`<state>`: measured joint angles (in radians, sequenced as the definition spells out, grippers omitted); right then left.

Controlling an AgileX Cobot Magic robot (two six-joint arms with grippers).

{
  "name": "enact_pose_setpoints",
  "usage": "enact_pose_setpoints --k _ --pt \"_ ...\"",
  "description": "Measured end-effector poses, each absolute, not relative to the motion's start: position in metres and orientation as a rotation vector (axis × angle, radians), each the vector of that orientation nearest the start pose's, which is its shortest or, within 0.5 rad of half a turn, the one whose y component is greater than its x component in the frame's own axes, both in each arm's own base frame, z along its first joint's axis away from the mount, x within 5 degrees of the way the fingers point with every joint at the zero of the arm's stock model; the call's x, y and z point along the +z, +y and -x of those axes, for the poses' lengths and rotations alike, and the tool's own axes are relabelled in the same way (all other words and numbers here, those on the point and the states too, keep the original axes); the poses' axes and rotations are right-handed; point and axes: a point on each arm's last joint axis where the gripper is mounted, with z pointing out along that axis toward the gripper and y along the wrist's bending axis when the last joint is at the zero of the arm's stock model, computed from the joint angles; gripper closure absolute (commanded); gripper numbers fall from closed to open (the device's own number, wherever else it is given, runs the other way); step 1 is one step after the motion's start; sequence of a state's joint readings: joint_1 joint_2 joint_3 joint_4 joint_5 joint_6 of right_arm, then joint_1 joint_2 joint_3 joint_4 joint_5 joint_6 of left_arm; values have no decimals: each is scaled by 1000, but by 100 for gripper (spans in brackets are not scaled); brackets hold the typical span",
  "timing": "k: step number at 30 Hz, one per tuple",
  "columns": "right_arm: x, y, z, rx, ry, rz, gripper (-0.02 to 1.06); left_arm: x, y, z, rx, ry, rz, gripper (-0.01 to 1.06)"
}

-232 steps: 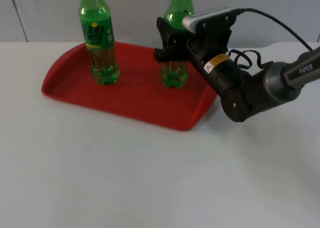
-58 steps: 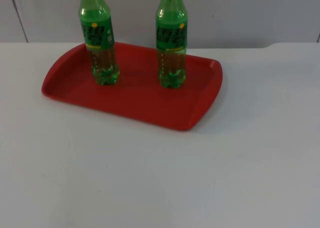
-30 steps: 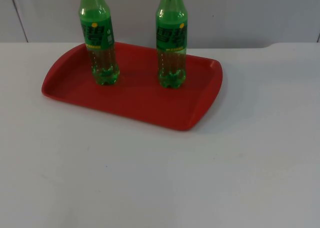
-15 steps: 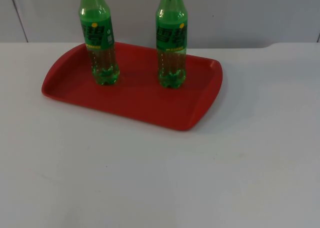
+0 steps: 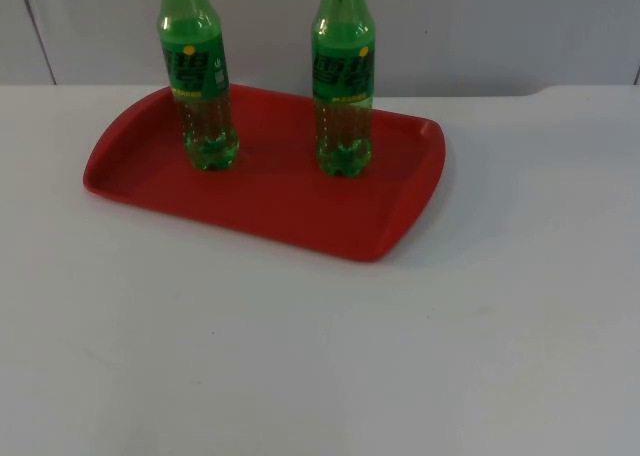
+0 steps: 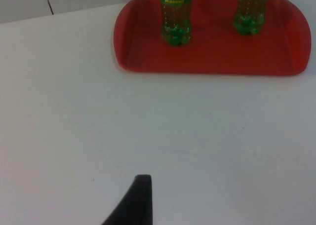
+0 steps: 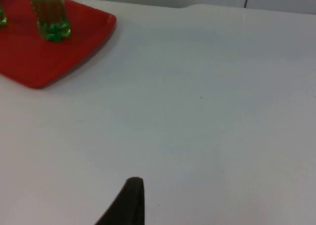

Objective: Place the bottle upright on the tray.

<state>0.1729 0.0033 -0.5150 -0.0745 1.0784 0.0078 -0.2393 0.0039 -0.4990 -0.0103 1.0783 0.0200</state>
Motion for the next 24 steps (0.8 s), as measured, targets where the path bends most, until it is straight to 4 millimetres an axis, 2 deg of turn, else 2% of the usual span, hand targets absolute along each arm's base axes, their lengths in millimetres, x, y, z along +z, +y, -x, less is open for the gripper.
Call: enact_pose_setpoints --k 12,24 --pt "280 -6 7 -78 2049 -1 -1 276 0 5 -147 2053 -268 0" --pt "280 -6 7 -90 2049 -23 -1 276 0 5 -147 2053 -268 0"
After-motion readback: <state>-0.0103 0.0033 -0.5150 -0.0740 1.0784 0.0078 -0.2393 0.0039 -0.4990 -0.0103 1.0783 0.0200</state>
